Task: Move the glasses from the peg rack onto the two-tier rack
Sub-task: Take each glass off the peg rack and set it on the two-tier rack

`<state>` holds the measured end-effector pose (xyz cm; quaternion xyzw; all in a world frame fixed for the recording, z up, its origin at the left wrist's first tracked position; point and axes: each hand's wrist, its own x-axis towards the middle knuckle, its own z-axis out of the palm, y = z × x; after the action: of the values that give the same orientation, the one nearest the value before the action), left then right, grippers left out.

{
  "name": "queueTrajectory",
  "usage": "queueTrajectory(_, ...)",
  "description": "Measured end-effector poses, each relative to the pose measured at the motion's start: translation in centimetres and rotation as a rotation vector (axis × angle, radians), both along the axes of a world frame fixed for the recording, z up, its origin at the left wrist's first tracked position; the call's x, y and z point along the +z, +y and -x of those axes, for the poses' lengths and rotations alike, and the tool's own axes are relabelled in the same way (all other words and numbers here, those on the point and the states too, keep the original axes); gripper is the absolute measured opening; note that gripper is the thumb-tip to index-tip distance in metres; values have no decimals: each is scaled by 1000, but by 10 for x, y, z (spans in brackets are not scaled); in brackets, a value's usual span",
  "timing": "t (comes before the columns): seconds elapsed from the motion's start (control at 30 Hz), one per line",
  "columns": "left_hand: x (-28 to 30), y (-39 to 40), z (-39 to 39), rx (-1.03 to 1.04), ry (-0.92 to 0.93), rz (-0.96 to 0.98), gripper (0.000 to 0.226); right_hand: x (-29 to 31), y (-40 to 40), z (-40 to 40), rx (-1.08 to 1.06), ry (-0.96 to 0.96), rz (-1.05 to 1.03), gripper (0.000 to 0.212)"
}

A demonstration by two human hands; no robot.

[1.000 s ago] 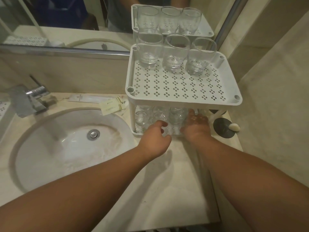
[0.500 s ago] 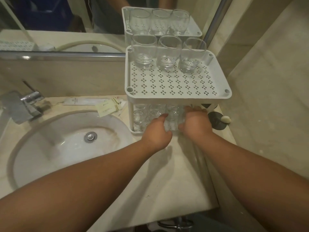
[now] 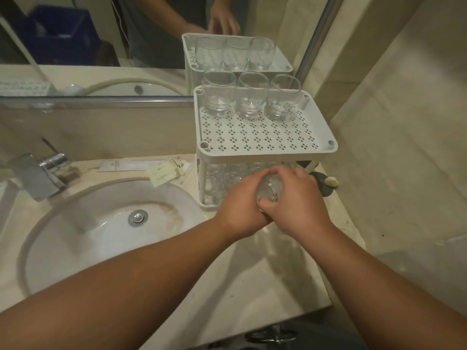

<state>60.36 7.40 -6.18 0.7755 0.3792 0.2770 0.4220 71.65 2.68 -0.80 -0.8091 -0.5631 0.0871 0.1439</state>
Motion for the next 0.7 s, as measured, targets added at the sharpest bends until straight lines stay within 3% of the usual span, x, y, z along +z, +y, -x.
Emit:
queueTrajectory(0.23,49,-4,17,59,-91,-70,86,47,-7,16,-1,71,-182,67)
queueTrajectory(0.47,97,18,22,95,19,-243,89,79,8,13,-27,325,-357,74)
queueTrajectory(0.7,121,51,25,95,127,-187,90,86,37,19,-4,365,-466,63)
